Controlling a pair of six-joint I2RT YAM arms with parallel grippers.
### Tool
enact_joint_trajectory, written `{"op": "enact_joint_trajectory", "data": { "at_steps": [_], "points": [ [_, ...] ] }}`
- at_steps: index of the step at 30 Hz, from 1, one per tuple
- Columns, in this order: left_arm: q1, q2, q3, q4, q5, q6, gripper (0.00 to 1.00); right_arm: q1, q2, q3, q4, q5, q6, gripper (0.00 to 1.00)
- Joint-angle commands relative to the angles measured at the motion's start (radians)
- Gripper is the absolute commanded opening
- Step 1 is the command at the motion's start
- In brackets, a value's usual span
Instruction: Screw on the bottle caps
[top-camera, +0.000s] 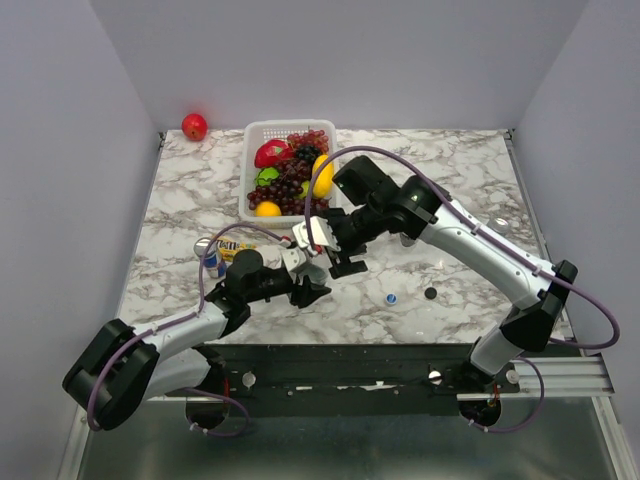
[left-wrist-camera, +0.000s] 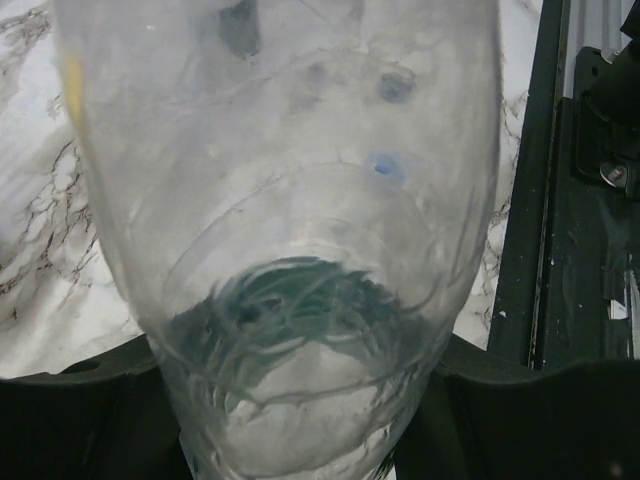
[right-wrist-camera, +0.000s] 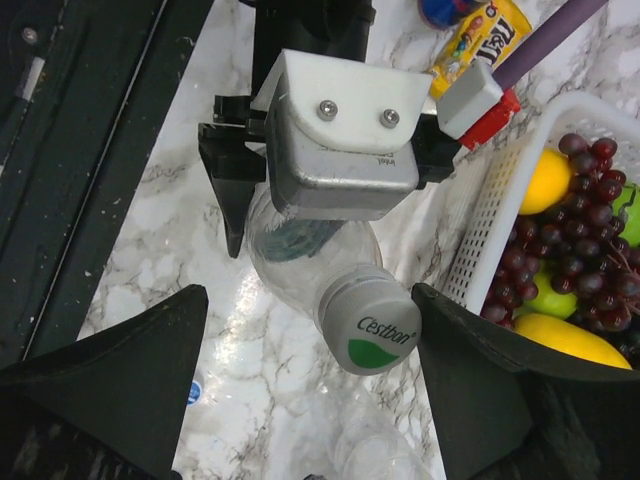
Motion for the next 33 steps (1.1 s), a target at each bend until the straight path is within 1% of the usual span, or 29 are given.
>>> {"op": "enact_joint_trajectory", "data": {
  "at_steps": [1,5,13,17,20,22,25,26,29,30,32,33],
  "points": [
    [0.034,0.000,0.030,0.061,-0.022,-0.089,0.00,0.006,-0.062,-0.088,-0.060,0.069,0.017,0.89],
    [0.051,0.001,0.033,0.069,-0.034,-0.094,0.00,0.006,-0.076,-0.121,-0.102,0.118,0.072,0.88],
    [0.066,-0.002,0.016,0.072,-0.028,-0.094,0.00,0.006,-0.164,-0.207,-0.125,0.197,0.195,0.88],
    [0.068,0.003,0.014,0.081,0.004,-0.076,0.00,0.004,-0.175,-0.234,-0.079,0.209,0.229,0.88],
    [0.068,0.001,0.017,0.078,0.029,-0.057,0.00,0.004,-0.146,-0.185,-0.064,0.217,0.257,0.88],
    [0.066,-0.007,0.019,0.074,0.063,-0.036,0.00,0.000,-0.120,-0.162,-0.059,0.257,0.267,0.88],
    [0.059,-0.022,0.014,0.071,0.093,-0.022,0.00,-0.048,-0.094,-0.125,-0.047,0.261,0.306,0.88],
    [0.057,-0.025,0.013,0.068,0.106,-0.005,0.00,-0.075,-0.086,-0.088,-0.057,0.255,0.319,0.88],
    [0.055,-0.036,0.007,0.054,0.113,0.003,0.00,-0.126,-0.045,-0.005,-0.114,0.212,0.358,0.88],
    [0.054,-0.039,0.007,0.043,0.119,0.009,0.00,-0.138,-0.036,0.053,-0.128,0.186,0.363,0.88],
    [0.052,-0.045,0.005,0.031,0.135,0.024,0.00,-0.170,-0.036,0.102,-0.146,0.143,0.349,0.86],
    [0.051,-0.048,0.005,0.019,0.139,0.038,0.00,-0.177,-0.046,0.118,-0.143,0.098,0.329,0.85]
  ]
}}
